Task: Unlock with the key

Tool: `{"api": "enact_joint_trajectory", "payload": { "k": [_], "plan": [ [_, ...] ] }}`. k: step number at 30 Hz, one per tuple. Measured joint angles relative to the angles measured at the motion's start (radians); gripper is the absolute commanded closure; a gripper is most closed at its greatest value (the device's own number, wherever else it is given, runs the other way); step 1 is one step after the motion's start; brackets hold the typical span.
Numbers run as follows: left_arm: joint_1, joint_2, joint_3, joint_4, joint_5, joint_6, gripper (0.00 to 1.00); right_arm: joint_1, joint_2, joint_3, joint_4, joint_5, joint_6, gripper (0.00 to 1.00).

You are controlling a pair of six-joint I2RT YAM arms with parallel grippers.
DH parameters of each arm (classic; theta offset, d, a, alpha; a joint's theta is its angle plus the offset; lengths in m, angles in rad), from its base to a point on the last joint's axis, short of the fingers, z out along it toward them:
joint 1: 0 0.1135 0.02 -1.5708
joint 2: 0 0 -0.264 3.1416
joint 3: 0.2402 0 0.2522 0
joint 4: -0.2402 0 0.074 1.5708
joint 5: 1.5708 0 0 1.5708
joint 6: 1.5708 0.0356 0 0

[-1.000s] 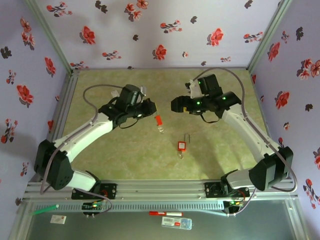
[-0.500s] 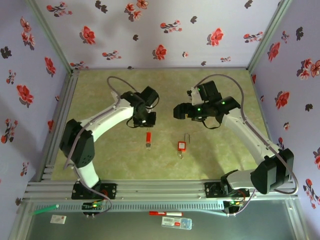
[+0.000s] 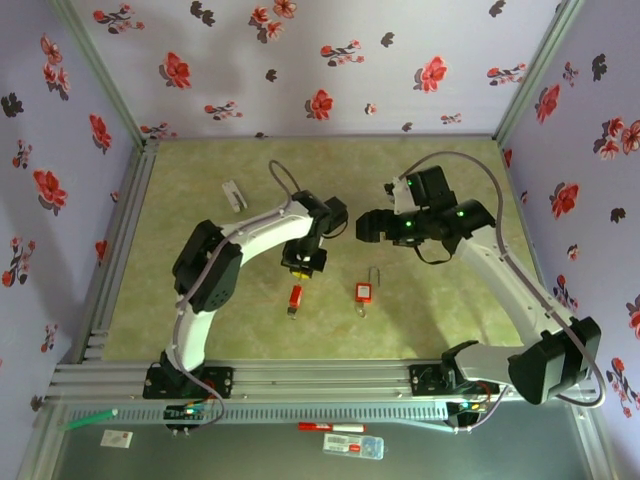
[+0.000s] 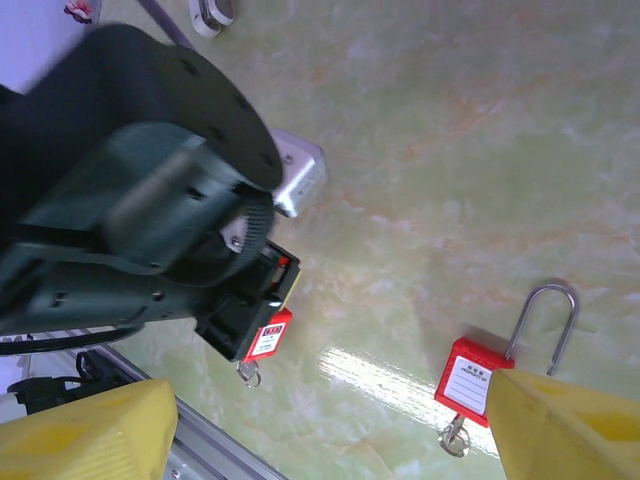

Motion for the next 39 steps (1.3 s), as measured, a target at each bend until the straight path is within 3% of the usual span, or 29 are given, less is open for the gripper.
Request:
{"api": "enact_joint_trajectory", "payload": {
  "k": [3,7,11,12,13,18,21,28,31,34,39],
  "plan": [
    [-0.018,0.047,0.026,-0.012,-0.008,0.000,1.00,-0.012,-0.016,-0.002,-0.011,0.000,-0.008,0.19],
    [-0.040,0.086,0.072,-0.023,-0.006,-0.012,0.65,-0.027,-0.025,-0.008,-0.020,0.000,-0.015,0.19],
    [-0.064,0.097,0.120,-0.019,0.009,-0.039,0.47,-0.043,-0.027,-0.014,-0.031,-0.002,-0.023,0.19],
    [-0.069,0.097,0.128,-0.016,0.012,-0.043,0.21,-0.047,-0.029,-0.014,-0.034,-0.002,-0.023,0.19],
    [-0.074,0.097,0.137,-0.012,0.021,-0.056,0.02,-0.051,-0.031,-0.014,-0.037,-0.002,-0.023,0.19],
    [-0.074,0.059,0.146,0.064,0.060,-0.133,0.00,-0.059,-0.048,-0.014,-0.040,-0.002,-0.023,0.19],
    [-0.061,-0.053,0.090,0.136,0.061,-0.179,0.00,-0.059,-0.053,-0.014,-0.039,-0.005,-0.022,0.18],
    [-0.008,-0.549,-0.333,0.386,0.072,-0.275,0.00,-0.059,-0.058,-0.016,-0.039,-0.016,-0.022,0.18],
    [-0.010,-0.667,-0.528,0.489,0.089,-0.286,0.00,-0.059,-0.058,-0.016,-0.038,-0.027,-0.022,0.18],
    [-0.035,-0.672,-0.634,0.527,0.091,-0.273,0.00,-0.059,-0.057,-0.016,-0.035,-0.037,-0.021,0.18],
    [-0.093,-0.620,-0.664,0.553,0.079,-0.248,0.00,-0.059,-0.029,-0.016,-0.035,-0.066,-0.019,0.18]
  ]
}}
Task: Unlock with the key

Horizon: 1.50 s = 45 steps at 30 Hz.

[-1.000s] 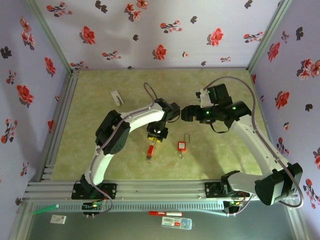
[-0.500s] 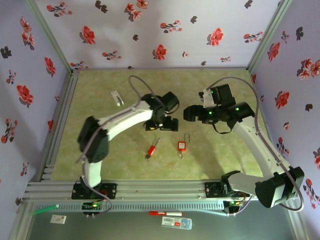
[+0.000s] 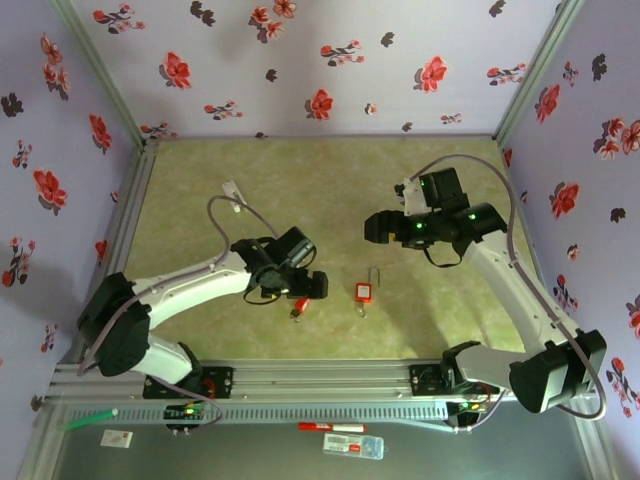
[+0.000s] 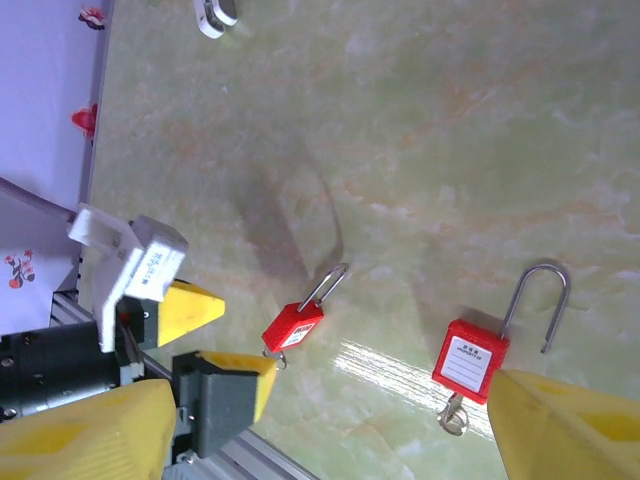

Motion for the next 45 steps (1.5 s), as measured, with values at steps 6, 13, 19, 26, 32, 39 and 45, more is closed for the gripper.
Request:
{"api": "enact_joint_trajectory", "payload": {
  "k": [6,13,19,26,32,39,45],
  "plan": [
    [-0.023,0.050,-0.014,0.002,-0.036,0.011,0.18,0.000,0.018,0.000,0.000,-0.014,0.001,0.18],
    [-0.026,0.150,-0.014,0.000,-0.063,0.042,0.30,0.000,0.017,-0.001,0.001,-0.020,0.014,0.18],
    [-0.026,0.183,-0.019,0.002,-0.063,0.061,0.46,0.000,0.010,-0.015,0.011,-0.023,0.029,0.18],
    [-0.026,0.210,-0.021,0.024,-0.057,0.096,0.70,0.000,0.006,-0.042,0.046,-0.027,0.054,0.18],
    [-0.026,0.205,-0.032,0.032,-0.051,0.130,1.00,0.000,0.008,-0.075,0.093,-0.046,0.097,0.18],
    [-0.040,0.171,-0.013,-0.076,-0.127,0.185,1.00,0.000,0.027,-0.086,0.177,-0.070,0.168,0.20],
    [-0.077,0.161,0.150,-0.275,-0.254,0.293,1.00,0.000,0.105,-0.093,0.211,-0.083,0.253,0.20]
  ]
}}
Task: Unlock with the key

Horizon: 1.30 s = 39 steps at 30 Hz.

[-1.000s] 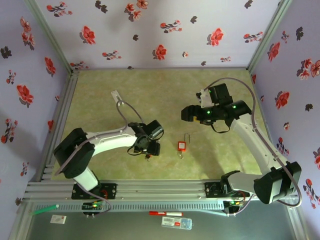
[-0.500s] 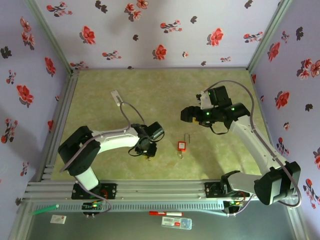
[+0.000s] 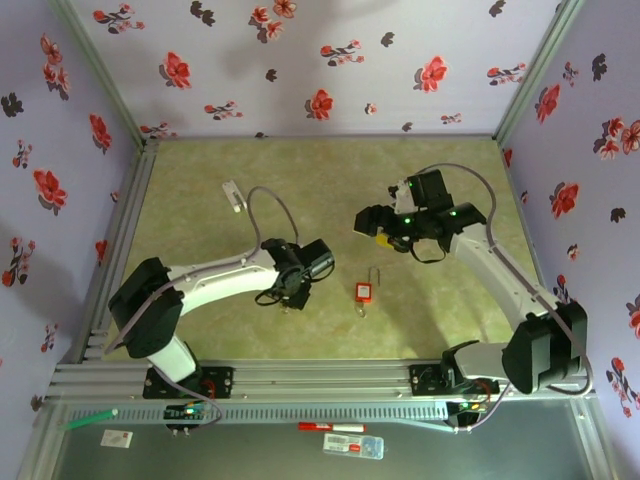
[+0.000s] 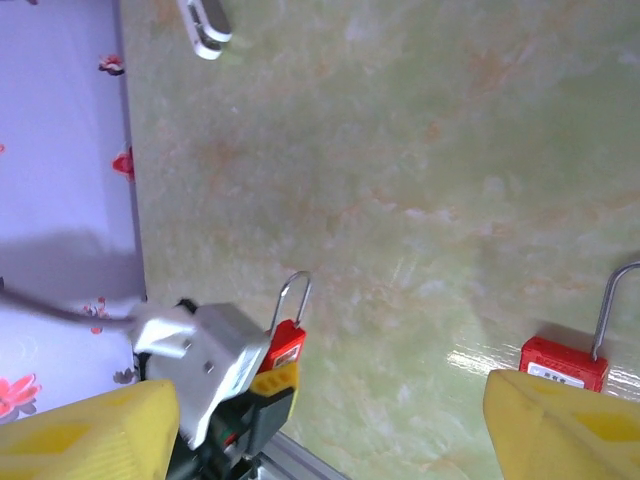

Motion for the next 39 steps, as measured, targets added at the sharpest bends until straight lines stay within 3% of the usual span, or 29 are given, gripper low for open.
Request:
{"api": "enact_joint_trajectory", "payload": {
  "k": [11,21,27,33,39],
  "plan": [
    [0.006,0.166,0.162,-0.195,0.137,0.177,1.00,-0.019,0.012,0.000,0.000,0.020,0.006,0.19],
    [0.106,0.210,0.117,-0.183,0.362,0.198,1.00,-0.040,-0.042,-0.019,0.000,0.042,0.005,0.19],
    [0.149,0.235,0.082,-0.156,0.421,0.207,1.00,-0.047,-0.061,-0.019,-0.001,0.045,-0.002,0.19],
    [0.154,0.235,0.052,-0.129,0.407,0.208,1.00,-0.053,-0.072,-0.010,-0.004,0.045,-0.010,0.18],
    [0.140,0.235,0.045,-0.132,0.234,0.160,1.00,-0.054,-0.077,-0.006,-0.004,0.045,-0.010,0.19]
  ]
}}
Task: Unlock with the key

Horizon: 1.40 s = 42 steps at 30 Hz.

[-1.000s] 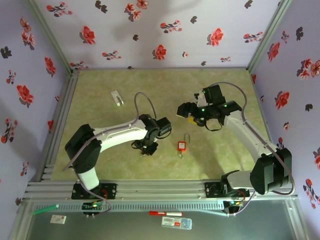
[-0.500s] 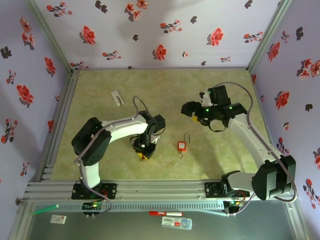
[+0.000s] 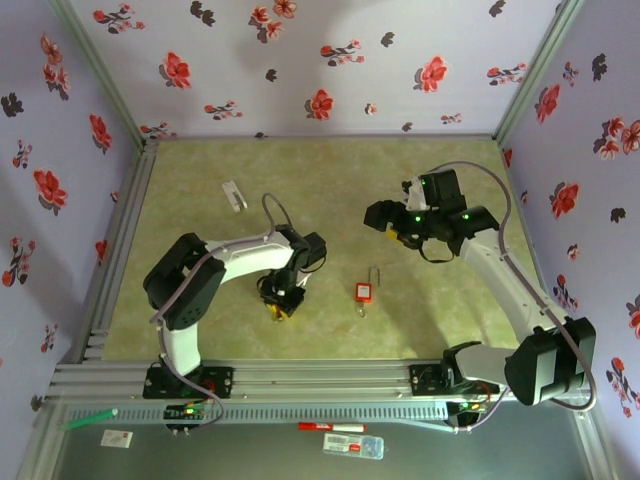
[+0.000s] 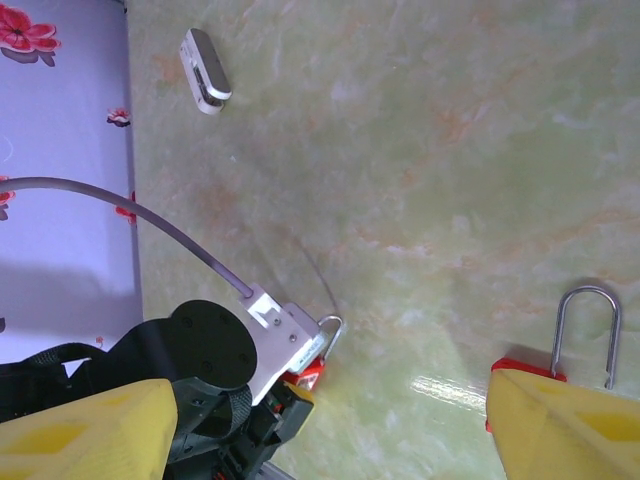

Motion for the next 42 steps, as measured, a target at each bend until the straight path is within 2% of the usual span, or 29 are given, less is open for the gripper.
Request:
{"api": "enact_joint_trajectory", "payload": {
  "k": [7,14,18,25,29,34,37,42],
  "plan": [
    [-0.058,0.026,0.003,-0.047,-0.220,-0.101,1.00,-0.006,0.000,0.001,0.000,0.000,0.000,0.18],
    [-0.093,0.045,-0.011,-0.061,-0.313,-0.175,1.00,-0.006,-0.006,0.001,0.000,-0.001,0.001,0.18],
    [-0.092,0.016,-0.041,-0.035,-0.301,-0.193,1.00,-0.006,-0.019,0.001,0.000,-0.001,0.001,0.18],
    [-0.089,-0.179,-0.090,0.098,-0.124,-0.193,1.00,-0.033,-0.045,-0.021,0.020,-0.024,0.053,0.18],
    [-0.090,-0.312,-0.074,0.115,-0.099,-0.161,1.00,-0.061,-0.037,-0.082,0.094,-0.085,0.154,0.24],
    [-0.100,-0.375,-0.048,0.111,-0.103,-0.092,1.00,-0.055,0.024,-0.209,0.299,-0.191,0.354,0.34],
    [-0.117,-0.377,-0.026,0.100,-0.125,-0.050,1.00,-0.016,0.053,-0.251,0.399,-0.226,0.469,0.39],
    [-0.150,-0.375,0.033,0.082,-0.183,0.013,1.00,0.135,0.110,-0.259,0.596,-0.269,0.642,0.47]
  ]
}}
